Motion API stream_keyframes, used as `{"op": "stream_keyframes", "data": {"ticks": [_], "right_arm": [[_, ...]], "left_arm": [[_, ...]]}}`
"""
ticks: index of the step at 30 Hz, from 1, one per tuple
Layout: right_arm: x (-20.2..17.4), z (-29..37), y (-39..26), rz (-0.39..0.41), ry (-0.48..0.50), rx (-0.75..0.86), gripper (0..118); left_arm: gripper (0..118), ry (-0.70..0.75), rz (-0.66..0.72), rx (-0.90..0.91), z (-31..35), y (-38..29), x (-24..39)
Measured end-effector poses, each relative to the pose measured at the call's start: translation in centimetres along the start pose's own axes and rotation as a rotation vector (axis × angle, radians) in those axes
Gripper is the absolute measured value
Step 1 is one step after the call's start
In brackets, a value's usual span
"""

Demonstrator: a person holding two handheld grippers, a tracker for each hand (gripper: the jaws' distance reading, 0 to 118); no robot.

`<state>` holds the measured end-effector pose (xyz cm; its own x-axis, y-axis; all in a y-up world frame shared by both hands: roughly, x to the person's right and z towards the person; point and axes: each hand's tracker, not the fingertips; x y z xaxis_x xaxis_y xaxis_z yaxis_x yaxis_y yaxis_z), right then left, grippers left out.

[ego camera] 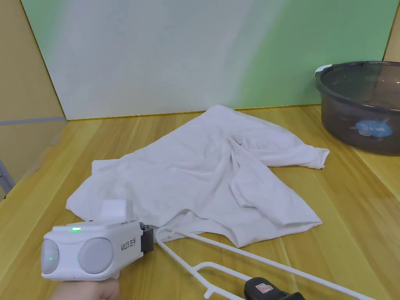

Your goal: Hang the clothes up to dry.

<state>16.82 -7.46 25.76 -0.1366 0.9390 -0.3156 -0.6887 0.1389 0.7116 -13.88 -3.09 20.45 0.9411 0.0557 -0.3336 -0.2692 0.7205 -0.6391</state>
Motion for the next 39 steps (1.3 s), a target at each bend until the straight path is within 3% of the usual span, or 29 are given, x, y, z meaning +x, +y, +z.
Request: {"op": "stream_keyframes", "data": {"ticks": [16,18,22,39], "right_arm": [[-1.2,-0.6,0.1,-0.050,-0.015,-0.016,6],[-1.2,-0.6,0.2,-0.055,-0.014,-0.018,6],[-1.1,-0.7,0.3,-0.076,-0.017,-0.023,6],[-1.1,-1.1,0.0,-0.096,-0.027,-0.052,6]], "left_arm": [[5,0.002,-0.005,0.004,-0.2,0.1,-0.1],[5,-0.018,0.067,0.068,0.4,0.2,-0.2],[5,-0.038,-0.036,0.074,1.8,0.5,0.9],[5,-0.041,-0.032,0.022,2.9,-1.4,1.1]]}}
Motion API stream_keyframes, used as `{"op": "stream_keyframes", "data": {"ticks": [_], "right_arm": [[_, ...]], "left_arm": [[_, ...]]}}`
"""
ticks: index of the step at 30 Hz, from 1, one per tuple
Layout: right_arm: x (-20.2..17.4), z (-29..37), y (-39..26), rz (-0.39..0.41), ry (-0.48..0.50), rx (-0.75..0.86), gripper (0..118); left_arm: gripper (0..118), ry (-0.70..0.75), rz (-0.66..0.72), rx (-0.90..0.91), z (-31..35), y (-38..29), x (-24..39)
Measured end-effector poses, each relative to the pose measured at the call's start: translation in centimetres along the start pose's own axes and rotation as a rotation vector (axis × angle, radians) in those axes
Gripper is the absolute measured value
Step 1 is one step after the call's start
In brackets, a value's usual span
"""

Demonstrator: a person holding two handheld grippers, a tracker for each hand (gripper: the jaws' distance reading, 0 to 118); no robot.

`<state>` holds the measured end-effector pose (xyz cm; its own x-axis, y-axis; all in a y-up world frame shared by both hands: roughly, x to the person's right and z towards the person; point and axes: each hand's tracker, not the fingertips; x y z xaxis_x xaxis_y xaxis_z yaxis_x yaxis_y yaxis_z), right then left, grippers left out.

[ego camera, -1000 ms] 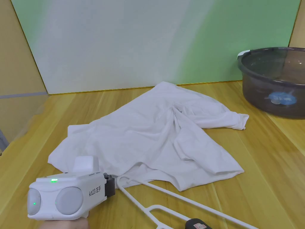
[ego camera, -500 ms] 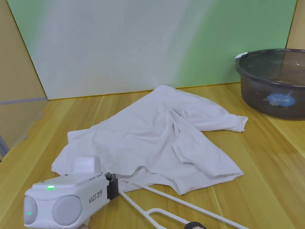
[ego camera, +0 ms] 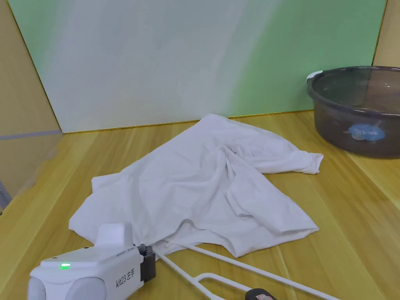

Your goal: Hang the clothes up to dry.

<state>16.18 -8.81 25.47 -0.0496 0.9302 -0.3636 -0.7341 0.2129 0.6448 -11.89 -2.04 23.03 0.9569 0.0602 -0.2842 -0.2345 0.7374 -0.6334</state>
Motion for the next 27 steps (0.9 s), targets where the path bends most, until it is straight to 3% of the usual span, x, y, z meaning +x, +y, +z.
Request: {"op": "stream_keyframes", "data": {"ticks": [14,19,21,24,27], "right_arm": [[2.4,-2.2,1.5,-0.007,-0.134,-0.013,5],[3.2,-2.6,1.9,-0.059,-0.087,-0.016,5],[4.7,-2.6,2.0,-0.242,0.030,-0.021,5],[7.8,-2.9,1.0,-0.621,0.226,-0.022,5],[10.0,-3.2,-0.2,-0.833,0.355,-0.002,5]], "left_arm": [[5,-0.001,-0.002,0.019,0.7,0.0,0.6],[5,0.000,0.013,0.031,1.0,0.1,0.3],[5,0.013,0.005,0.049,1.2,0.0,0.5],[5,0.020,-0.013,0.059,1.3,-0.1,0.6],[5,0.020,-0.007,0.062,1.2,-0.1,0.5]]}}
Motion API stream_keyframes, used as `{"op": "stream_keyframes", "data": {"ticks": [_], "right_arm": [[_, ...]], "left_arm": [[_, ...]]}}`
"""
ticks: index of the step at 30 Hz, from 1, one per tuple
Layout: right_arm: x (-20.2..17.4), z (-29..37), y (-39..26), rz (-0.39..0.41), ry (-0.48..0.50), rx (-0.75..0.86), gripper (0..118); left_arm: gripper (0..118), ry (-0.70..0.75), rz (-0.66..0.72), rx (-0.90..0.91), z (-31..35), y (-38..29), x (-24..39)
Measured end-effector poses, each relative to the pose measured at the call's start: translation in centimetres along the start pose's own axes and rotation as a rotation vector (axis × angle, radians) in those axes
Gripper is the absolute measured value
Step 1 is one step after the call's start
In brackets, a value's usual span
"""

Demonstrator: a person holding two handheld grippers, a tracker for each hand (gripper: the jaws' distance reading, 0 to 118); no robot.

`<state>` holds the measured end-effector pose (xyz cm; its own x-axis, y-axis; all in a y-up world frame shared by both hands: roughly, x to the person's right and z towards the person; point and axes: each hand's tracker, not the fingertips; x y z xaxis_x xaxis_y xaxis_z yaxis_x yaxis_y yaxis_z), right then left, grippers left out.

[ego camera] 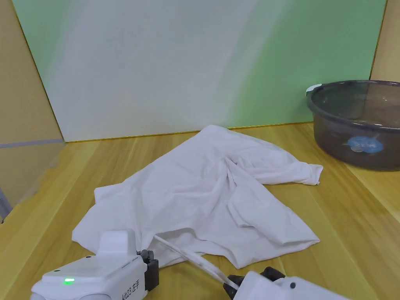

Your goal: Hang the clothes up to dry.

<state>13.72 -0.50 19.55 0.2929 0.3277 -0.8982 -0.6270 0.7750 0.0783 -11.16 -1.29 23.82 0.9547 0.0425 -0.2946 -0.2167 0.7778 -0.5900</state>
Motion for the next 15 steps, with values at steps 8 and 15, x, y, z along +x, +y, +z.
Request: {"op": "stream_keyframes", "data": {"ticks": [8,15], "right_arm": [[4.2,-0.4,-0.8,-0.463,0.256,-0.010,5],[4.1,-1.3,-1.1,-0.480,0.268,-0.018,5]], "left_arm": [[5,0.003,-0.021,-0.003,-0.1,-0.4,0.5],[5,-0.004,-0.025,-0.006,0.1,-1.1,1.0]]}}
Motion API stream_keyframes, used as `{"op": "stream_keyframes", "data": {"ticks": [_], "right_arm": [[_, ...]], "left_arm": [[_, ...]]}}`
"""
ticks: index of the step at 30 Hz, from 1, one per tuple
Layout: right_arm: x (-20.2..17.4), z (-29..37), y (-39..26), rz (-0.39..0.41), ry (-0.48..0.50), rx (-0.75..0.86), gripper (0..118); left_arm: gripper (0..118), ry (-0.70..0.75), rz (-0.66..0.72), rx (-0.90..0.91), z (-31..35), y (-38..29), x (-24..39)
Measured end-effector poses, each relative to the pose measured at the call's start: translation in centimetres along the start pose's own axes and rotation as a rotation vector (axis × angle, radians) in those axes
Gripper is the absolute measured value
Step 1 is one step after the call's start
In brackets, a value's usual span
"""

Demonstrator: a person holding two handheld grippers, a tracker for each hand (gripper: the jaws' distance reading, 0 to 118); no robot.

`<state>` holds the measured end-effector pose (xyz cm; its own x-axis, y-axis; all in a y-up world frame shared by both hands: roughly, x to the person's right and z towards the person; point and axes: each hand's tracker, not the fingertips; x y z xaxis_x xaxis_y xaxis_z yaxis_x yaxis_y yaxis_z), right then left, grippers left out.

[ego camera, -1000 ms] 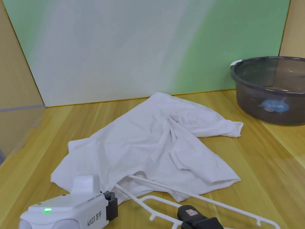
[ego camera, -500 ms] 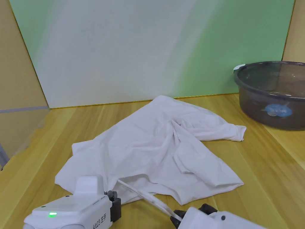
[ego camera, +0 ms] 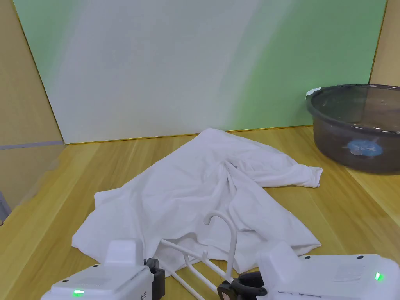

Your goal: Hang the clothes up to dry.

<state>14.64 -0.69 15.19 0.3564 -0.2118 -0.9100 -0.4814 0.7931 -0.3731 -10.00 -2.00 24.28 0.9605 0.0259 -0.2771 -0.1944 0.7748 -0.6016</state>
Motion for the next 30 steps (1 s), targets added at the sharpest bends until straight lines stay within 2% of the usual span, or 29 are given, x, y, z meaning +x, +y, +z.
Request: {"op": "stream_keyframes", "data": {"ticks": [20,26,27,30], "right_arm": [[-1.6,-8.9,6.2,0.134,-0.036,0.003,5],[-2.0,-8.0,5.7,0.206,-0.073,0.023,5],[-2.3,-7.7,5.6,0.237,-0.084,0.020,5],[-2.8,-7.5,5.6,0.259,-0.102,0.024,5]], "left_arm": [[5,-0.028,0.007,0.036,1.6,-0.5,0.9],[4,-0.006,0.112,0.167,3.0,1.2,-0.4],[4,-0.019,0.090,0.167,3.2,2.1,-0.4],[4,-0.024,0.054,0.231,4.2,4.1,0.1]]}}
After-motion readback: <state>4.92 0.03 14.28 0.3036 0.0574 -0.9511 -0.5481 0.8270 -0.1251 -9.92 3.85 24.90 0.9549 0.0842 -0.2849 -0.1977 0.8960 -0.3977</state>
